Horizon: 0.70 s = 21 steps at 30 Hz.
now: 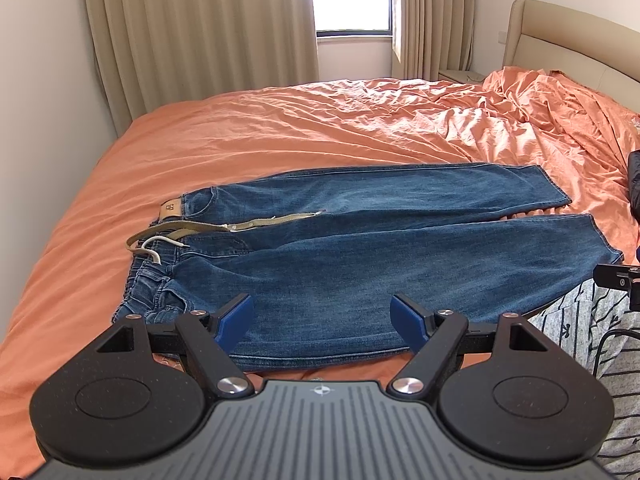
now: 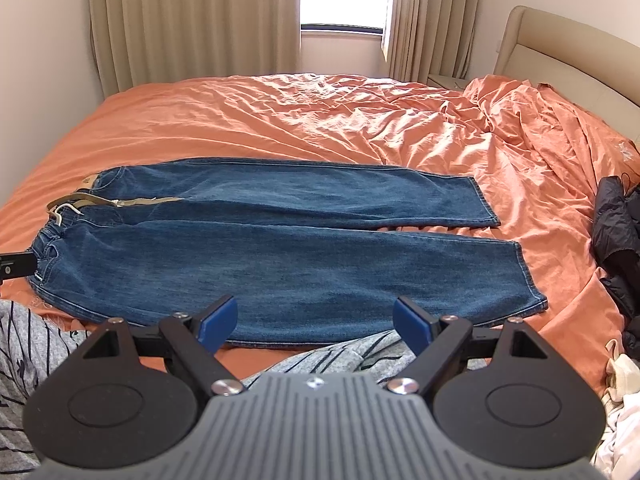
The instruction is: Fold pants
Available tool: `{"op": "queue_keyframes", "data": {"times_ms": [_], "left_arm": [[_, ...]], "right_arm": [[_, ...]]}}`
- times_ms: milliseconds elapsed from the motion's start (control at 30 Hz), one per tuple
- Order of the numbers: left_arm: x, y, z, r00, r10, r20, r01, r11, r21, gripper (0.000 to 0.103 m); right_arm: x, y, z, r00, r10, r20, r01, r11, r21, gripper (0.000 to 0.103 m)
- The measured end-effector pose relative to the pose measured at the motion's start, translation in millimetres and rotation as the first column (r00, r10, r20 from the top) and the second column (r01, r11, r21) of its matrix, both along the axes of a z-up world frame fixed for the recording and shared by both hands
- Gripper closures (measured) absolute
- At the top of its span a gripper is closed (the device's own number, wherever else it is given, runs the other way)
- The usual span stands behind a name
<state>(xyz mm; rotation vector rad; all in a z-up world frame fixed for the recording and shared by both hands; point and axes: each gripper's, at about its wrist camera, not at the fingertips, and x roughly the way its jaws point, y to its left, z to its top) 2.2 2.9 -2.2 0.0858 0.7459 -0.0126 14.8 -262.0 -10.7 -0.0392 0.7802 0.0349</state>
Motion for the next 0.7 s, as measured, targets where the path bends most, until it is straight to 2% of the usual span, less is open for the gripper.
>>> {"op": "queue_keyframes", "data": {"times_ms": [600,700], "left_arm": [[4.1,8.4,-4.0,1.000,-0.008,-0.019,0.008,1.000,-0.023,0.012],[8.5,19.0,-4.5,1.000,-0.003,-0.009,0.003,1.000,-0.025,0.016]], "right_arm": [[2.2,1.2,-2.4,1.000,-0.013,-0.007,0.013,1.000,-0.003,0.022],[3.8,1.0,-4.1,1.000,-0.006,-0.003,0.006,1.000,-0.007,0.022]]}}
